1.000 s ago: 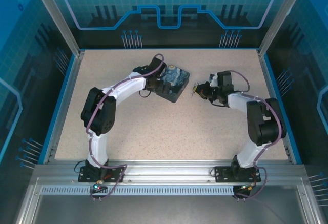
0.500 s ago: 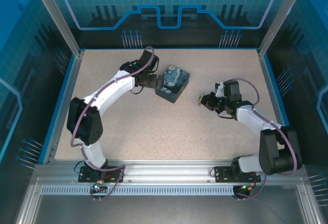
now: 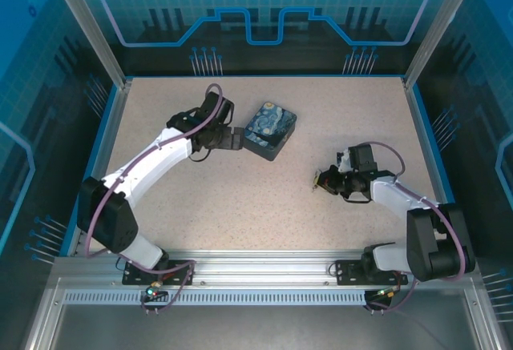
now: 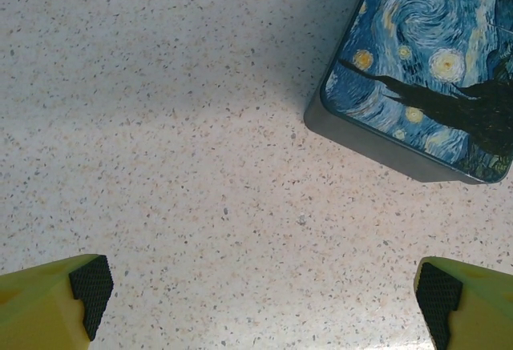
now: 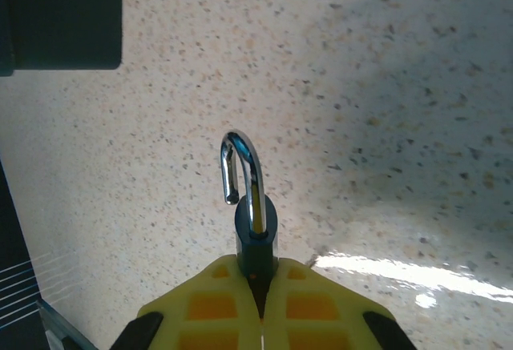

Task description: Unlock the padlock with the key

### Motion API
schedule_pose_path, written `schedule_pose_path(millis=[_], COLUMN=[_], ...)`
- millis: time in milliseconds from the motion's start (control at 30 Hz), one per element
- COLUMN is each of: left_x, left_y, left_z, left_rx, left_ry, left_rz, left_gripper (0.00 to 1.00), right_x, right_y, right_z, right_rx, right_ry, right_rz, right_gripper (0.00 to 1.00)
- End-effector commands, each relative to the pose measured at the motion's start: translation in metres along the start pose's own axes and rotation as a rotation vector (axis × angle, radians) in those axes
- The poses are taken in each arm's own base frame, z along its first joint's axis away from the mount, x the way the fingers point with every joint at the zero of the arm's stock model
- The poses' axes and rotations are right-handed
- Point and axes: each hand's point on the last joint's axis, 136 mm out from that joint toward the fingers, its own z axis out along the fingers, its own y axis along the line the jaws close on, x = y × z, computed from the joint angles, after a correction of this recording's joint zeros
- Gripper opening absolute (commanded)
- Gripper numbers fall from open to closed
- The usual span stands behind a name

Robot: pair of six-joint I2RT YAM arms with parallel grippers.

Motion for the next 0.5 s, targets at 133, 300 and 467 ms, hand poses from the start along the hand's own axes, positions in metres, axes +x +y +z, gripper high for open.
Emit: schedule_pose_path(millis=[133, 300, 467], left_x=[0.000, 0.002, 0.006], left_y=[0.009, 0.010, 0.011], left_z=[-0.012, -0.017, -0.021], left_rx=[-0.005, 0.004, 0.009], left_ry=[-0.034, -0.038, -0.038], left_rz=[-0.040, -0.050, -0.056], left_gripper=[0.99, 0.99, 0.99], right_x=[-0.010, -0.017, -0.019], right_y=[-0.015, -0.026, -0.038], right_z=[-0.001, -0.010, -0.038], right_rx=[0.040, 0.066, 0.143], right_ry=[-0.014, -0.028, -0.106], right_rz=[0.019, 0.055, 0.091], right_gripper=[0.01, 0.33, 0.60])
